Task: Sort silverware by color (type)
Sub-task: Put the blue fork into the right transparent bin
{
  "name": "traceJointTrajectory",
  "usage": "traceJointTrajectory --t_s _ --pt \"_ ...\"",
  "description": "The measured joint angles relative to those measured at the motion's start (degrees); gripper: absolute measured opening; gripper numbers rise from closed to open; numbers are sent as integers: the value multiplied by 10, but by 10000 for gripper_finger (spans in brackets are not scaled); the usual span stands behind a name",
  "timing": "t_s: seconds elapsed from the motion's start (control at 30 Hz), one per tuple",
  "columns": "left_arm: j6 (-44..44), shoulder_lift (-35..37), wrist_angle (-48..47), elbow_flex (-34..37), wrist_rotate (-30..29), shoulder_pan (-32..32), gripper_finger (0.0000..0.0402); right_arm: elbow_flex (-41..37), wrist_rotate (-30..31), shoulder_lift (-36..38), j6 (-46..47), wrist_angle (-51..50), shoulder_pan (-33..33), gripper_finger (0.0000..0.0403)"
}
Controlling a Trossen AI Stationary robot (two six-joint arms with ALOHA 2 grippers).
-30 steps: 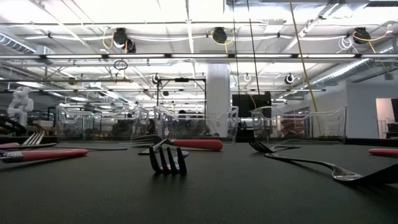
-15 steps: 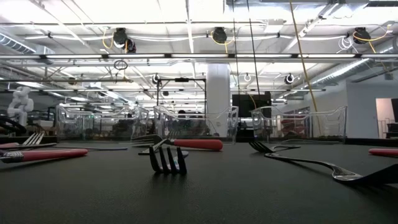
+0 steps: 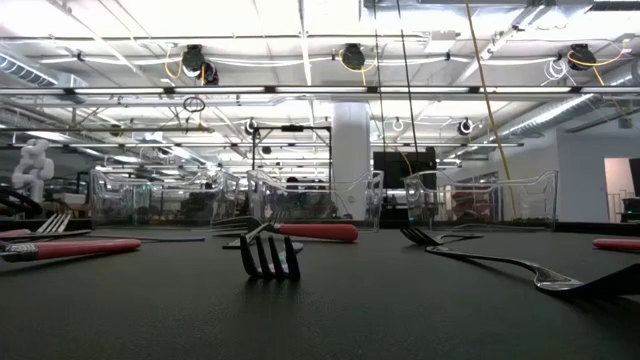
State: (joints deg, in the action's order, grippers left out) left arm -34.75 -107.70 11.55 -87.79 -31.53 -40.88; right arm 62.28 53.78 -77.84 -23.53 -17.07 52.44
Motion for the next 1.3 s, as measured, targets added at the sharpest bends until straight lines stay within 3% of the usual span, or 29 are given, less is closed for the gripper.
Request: traceJointTrajectory --t_s 0.27,0.4,0.53,0.67,0.8,0.9,1.1,1.3 --pt "5 0 -12 0 -1 0 6 0 0 0 -1 -1 0 5" --pt "41 0 -17 0 -31 -1 25 -1 0 0 2 -2 0 3" --pt "73 0 -20 0 -37 1 96 -1 2 0 5 2 0 2" --pt "75 0 -8 0 -67 -7 200 -1 11 0 5 1 0 2" --pt "73 2 4 0 -130 -24 291 -1 31 4 5 -13 0 1" --pt "74 12 11 0 -202 -42 331 0 34 15 22 -46 -8 1" --pt "78 32 13 0 -246 -82 347 0 34 47 91 -160 -60 1" --pt "44 37 11 0 -252 -115 347 0 33 85 103 -235 -162 1"
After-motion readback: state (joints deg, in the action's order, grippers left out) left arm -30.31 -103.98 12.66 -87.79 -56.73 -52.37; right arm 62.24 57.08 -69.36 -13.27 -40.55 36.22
